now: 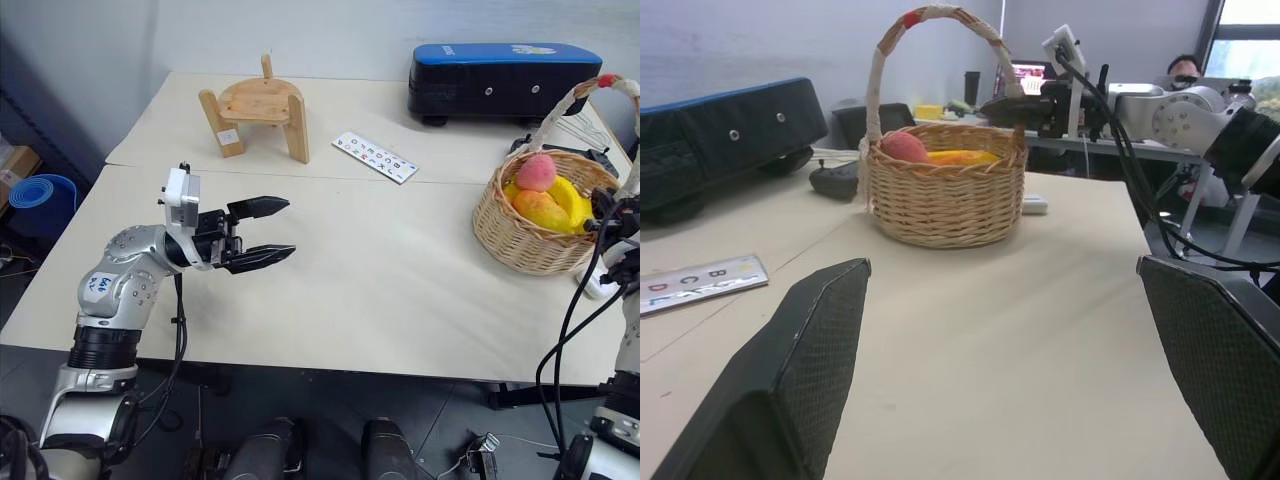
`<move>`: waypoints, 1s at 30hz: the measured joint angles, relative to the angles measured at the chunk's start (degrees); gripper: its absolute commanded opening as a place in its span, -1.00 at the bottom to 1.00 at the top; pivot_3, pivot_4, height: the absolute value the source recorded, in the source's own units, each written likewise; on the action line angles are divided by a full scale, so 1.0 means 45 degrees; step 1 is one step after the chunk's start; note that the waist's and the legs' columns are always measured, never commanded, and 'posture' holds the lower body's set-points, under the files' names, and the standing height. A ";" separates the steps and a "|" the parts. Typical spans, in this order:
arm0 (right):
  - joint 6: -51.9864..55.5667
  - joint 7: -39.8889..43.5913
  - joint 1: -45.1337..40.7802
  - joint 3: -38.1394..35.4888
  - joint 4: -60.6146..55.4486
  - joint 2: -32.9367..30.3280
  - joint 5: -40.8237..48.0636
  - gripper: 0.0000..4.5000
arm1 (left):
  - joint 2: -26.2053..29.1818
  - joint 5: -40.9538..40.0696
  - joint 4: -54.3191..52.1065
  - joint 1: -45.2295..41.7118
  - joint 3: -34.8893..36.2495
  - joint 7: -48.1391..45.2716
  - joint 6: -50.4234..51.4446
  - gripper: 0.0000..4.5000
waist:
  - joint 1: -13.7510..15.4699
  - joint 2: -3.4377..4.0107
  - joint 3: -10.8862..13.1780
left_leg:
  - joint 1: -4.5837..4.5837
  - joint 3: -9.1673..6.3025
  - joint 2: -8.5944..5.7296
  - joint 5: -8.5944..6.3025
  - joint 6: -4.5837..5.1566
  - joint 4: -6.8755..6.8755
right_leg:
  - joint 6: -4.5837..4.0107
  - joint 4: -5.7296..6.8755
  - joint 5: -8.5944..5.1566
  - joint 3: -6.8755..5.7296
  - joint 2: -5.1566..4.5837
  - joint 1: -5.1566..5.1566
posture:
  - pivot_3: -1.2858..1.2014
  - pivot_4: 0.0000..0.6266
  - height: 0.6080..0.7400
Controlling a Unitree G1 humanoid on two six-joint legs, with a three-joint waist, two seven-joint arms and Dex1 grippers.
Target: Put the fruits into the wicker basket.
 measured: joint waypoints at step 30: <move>-0.4890 0.9352 0.4463 0.4478 -0.3641 -0.0330 -0.0156 0.99 | 0.2927 0.2964 -0.1222 0.5764 0.0160 0.0000 -0.3589 1.00 | 0.0093 0.0003 -0.0001 | 0.0024 -0.0051 0.0044 -0.0077 -0.0002 -0.0020 | -0.0042 -0.0176 0.0039 0.0052 -0.0022 0.0055 | 0.03 -0.52 1.00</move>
